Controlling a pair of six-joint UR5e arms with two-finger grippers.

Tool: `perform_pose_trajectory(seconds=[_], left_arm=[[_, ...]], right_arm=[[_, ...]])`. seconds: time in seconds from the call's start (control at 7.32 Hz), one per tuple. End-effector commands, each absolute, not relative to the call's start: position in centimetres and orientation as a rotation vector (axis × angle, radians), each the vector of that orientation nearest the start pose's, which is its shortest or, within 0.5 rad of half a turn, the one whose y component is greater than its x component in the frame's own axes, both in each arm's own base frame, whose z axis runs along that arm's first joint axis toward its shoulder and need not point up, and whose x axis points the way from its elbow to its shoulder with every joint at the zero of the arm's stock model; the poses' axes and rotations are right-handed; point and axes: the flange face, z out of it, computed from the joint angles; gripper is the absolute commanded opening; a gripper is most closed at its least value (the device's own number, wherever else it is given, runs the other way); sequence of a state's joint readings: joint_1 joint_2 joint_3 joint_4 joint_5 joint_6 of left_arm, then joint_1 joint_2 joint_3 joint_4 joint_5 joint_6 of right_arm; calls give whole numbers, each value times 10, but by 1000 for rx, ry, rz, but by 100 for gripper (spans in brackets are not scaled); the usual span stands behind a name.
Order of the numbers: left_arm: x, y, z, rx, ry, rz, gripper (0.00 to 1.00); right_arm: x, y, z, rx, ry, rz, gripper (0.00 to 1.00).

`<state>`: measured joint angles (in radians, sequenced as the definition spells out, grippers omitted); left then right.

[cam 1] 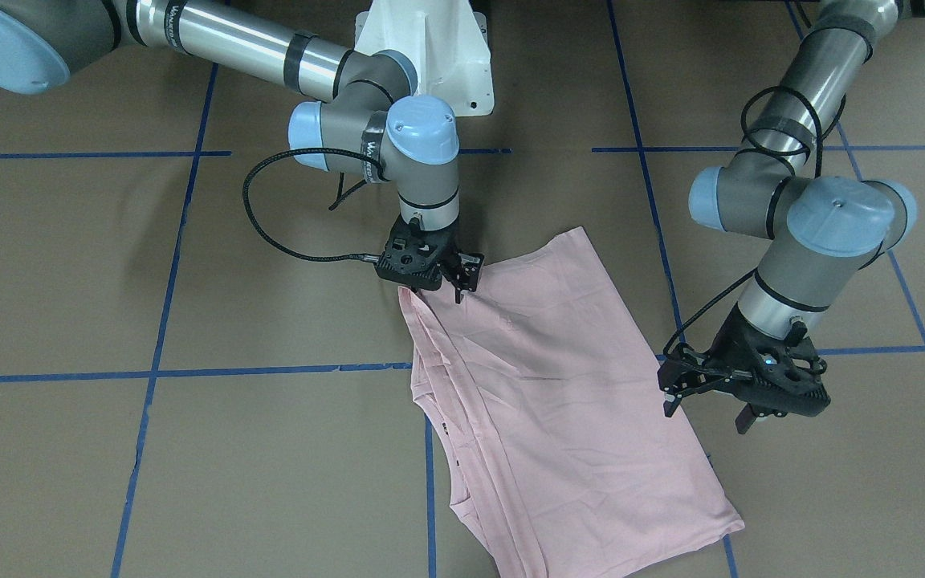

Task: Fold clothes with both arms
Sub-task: 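Reach the right gripper to the shirt's folded edge while the left holds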

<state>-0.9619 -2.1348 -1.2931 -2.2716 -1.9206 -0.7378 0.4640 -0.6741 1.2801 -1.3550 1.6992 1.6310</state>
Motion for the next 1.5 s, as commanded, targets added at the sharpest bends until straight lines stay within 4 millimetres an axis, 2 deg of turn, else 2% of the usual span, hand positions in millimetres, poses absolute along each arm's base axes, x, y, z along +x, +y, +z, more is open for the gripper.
perform_pose_trajectory(seconds=[0.0,0.14,0.27,0.68,1.23,1.37], left_arm=[[340,-661,380,562,858,55,100],[340,-661,380,562,858,55,100],[340,-661,380,562,858,55,100],[339,-660,383,560,857,55,100],[339,-659,382,560,859,56,100],[339,-660,381,560,860,54,100]], right_arm=[[-661,-460,204,50,-807,442,75],[-663,-459,205,59,-803,445,74],[-663,-458,202,63,-806,447,64],[-662,-461,202,64,-807,505,0],[-661,-460,190,61,-826,521,0],[-655,-458,186,64,-841,521,0]])
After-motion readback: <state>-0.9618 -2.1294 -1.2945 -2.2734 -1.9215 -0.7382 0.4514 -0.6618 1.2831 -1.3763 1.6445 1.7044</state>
